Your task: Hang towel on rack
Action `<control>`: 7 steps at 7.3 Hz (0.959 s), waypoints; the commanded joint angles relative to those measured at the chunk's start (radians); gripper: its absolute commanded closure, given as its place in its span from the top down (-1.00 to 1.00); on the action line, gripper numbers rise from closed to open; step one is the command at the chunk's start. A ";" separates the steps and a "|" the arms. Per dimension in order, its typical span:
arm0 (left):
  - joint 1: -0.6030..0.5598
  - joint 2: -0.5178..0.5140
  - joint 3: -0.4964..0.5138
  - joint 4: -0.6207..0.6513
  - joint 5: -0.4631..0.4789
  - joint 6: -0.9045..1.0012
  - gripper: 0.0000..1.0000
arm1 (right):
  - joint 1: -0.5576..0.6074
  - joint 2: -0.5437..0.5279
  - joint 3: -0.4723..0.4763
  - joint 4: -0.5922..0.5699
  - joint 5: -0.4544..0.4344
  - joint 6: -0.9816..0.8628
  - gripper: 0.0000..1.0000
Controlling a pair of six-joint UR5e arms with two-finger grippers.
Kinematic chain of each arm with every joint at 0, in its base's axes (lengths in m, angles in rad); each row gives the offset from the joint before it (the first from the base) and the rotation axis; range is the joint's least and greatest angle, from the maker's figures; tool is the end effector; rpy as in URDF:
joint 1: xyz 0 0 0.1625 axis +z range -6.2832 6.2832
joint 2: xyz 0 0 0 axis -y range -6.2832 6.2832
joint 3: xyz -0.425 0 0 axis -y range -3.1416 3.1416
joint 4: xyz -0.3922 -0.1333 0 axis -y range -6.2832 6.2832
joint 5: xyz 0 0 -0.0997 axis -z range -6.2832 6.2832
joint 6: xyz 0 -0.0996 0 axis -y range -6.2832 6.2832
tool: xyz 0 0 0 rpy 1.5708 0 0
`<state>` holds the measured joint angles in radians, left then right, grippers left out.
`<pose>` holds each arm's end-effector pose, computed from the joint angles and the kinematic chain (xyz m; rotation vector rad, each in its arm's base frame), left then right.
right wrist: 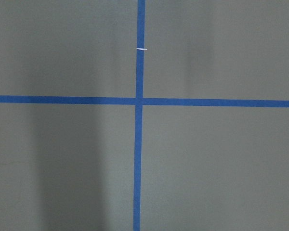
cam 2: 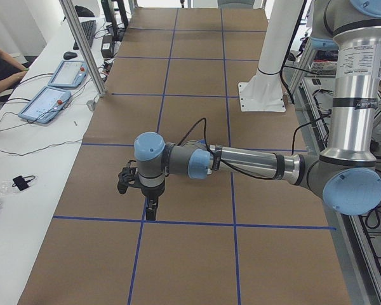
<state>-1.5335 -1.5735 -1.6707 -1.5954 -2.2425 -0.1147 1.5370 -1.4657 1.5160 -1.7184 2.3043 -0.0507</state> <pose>-0.0526 -0.5024 0.6120 0.0711 0.6781 -0.0317 0.0487 -0.5303 0.6488 -0.0867 -0.7337 -0.0449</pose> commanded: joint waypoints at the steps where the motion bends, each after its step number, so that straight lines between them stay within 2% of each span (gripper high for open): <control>1: -0.010 0.010 -0.001 0.000 -0.040 -0.008 0.97 | 0.000 -0.001 0.003 0.002 0.000 0.002 1.00; 7: -0.008 0.006 0.003 0.000 -0.039 -0.010 0.97 | 0.000 0.008 0.009 0.003 0.000 0.000 1.00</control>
<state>-1.5418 -1.5659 -1.6675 -1.5954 -2.2810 -0.1237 1.5371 -1.4613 1.5241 -1.7150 2.3041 -0.0494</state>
